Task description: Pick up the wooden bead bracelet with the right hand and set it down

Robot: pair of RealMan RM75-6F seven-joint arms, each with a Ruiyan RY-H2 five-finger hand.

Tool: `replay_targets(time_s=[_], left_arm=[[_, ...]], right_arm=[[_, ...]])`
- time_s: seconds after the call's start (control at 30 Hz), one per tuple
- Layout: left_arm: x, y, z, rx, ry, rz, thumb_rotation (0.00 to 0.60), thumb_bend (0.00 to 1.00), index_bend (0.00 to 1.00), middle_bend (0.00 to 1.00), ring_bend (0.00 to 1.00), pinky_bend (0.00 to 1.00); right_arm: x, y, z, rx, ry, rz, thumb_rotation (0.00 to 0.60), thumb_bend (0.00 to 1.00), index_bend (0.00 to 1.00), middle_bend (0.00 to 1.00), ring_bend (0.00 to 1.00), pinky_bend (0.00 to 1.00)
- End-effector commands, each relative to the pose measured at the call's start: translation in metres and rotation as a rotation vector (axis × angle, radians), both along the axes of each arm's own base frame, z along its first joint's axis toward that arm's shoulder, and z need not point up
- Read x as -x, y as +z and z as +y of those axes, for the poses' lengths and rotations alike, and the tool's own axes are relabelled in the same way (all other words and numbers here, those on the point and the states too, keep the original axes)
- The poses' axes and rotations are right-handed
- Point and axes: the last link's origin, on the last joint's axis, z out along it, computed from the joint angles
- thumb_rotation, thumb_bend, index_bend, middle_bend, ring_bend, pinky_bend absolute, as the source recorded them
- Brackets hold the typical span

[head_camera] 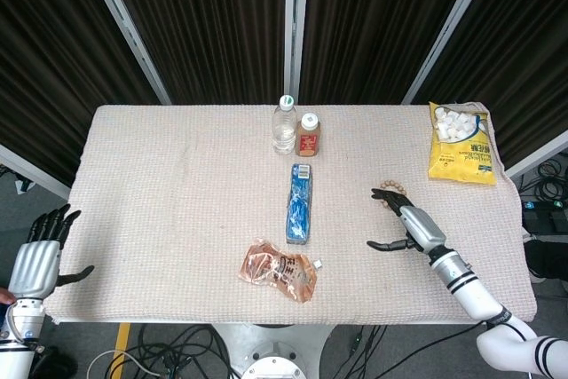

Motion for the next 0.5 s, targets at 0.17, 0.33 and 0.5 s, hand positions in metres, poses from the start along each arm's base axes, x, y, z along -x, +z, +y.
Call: replay_targets(time_s=[0.17,0.33,0.5], left_arm=[[-0.002,0.0,-0.001,-0.014,-0.013,0.0,0.6,0.0,0.1,0.02,0.0,0.0],[-0.004,0.0,-0.002,-0.018,-0.02,0.01,0.6,0.0,0.1,0.02,0.0,0.0],[-0.005,-0.001,-0.003,-0.018,-0.022,0.044,0.6,0.0,0.1,0.02,0.0,0.0]], right_arm=[[0.029,0.07,0.07,0.445,0.033,0.386,0.515,0.1,0.0,0.16,0.0,0.0],[0.036,0.092,0.098,0.486,-0.021,0.44,0.516,0.1,0.0,0.14,0.0,0.0],[0.04,0.098,0.111,0.51,-0.032,0.483,0.514,0.1,0.0,0.13,0.0,0.0]])
